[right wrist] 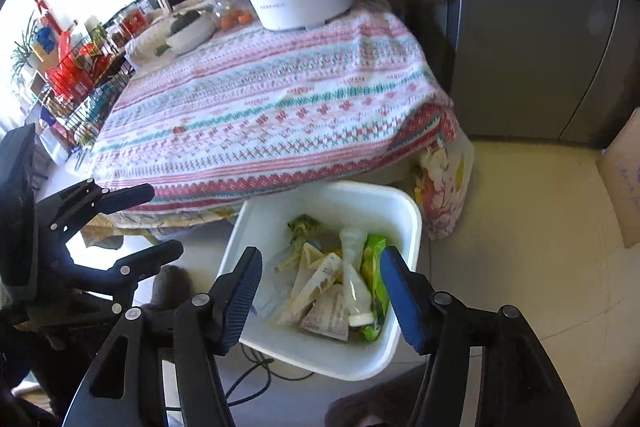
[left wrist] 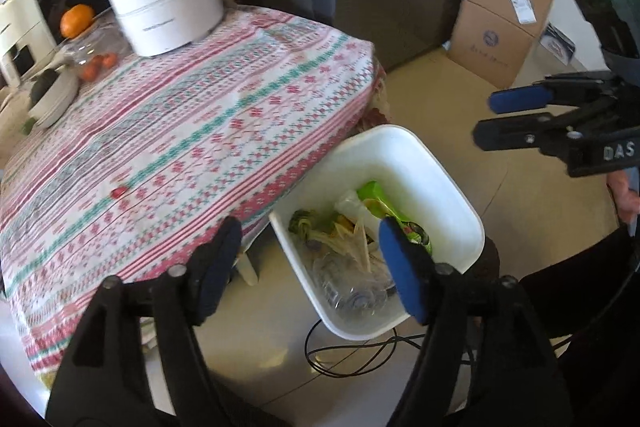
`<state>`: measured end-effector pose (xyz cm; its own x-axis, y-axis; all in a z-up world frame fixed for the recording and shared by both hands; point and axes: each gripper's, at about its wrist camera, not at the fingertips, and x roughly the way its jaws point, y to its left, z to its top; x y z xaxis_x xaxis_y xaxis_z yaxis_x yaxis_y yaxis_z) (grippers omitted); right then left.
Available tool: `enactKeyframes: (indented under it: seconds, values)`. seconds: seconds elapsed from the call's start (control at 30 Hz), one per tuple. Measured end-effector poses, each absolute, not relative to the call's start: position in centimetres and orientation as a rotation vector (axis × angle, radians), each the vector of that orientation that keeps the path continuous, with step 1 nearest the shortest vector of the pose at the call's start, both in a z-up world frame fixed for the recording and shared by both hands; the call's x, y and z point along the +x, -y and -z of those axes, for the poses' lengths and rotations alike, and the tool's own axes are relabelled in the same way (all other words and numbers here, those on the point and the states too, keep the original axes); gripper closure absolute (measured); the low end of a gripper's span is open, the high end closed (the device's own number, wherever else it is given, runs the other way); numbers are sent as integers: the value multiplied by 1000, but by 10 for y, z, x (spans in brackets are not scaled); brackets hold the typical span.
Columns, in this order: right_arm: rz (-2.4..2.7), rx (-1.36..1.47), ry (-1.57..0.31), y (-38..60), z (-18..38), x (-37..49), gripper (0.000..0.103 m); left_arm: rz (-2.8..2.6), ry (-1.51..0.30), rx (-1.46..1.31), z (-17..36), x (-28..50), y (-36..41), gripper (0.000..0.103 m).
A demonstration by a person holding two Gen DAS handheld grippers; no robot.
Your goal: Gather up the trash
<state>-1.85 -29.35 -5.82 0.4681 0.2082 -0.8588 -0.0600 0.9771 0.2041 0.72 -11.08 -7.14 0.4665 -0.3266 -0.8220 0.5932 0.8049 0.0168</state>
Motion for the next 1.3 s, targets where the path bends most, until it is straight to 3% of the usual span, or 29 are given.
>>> enactKeyframes:
  seconds: [0.17,0.23,0.3,0.37,0.63,1.3]
  values:
    - [-130,123,-984,280,31,-35,31,452,-931,249,50,-2,85,20]
    - [-104,97,-947,270,18,-43,28,386,-916,206,39,-6,70,15]
    - [-77,75,-912,261,8,-49,24,302,-870,177,22,-13,56,3]
    - [-54,47,-861,248,-6,-55,17,242,-813,170,8,-21,48,1]
    - [-1,-21,-741,207,-41,-61,8,106,-697,138,-18,-36,27,1]
    - [57,-33,-696,201,-50,-61,8,95,-660,99,-25,-40,17,1]
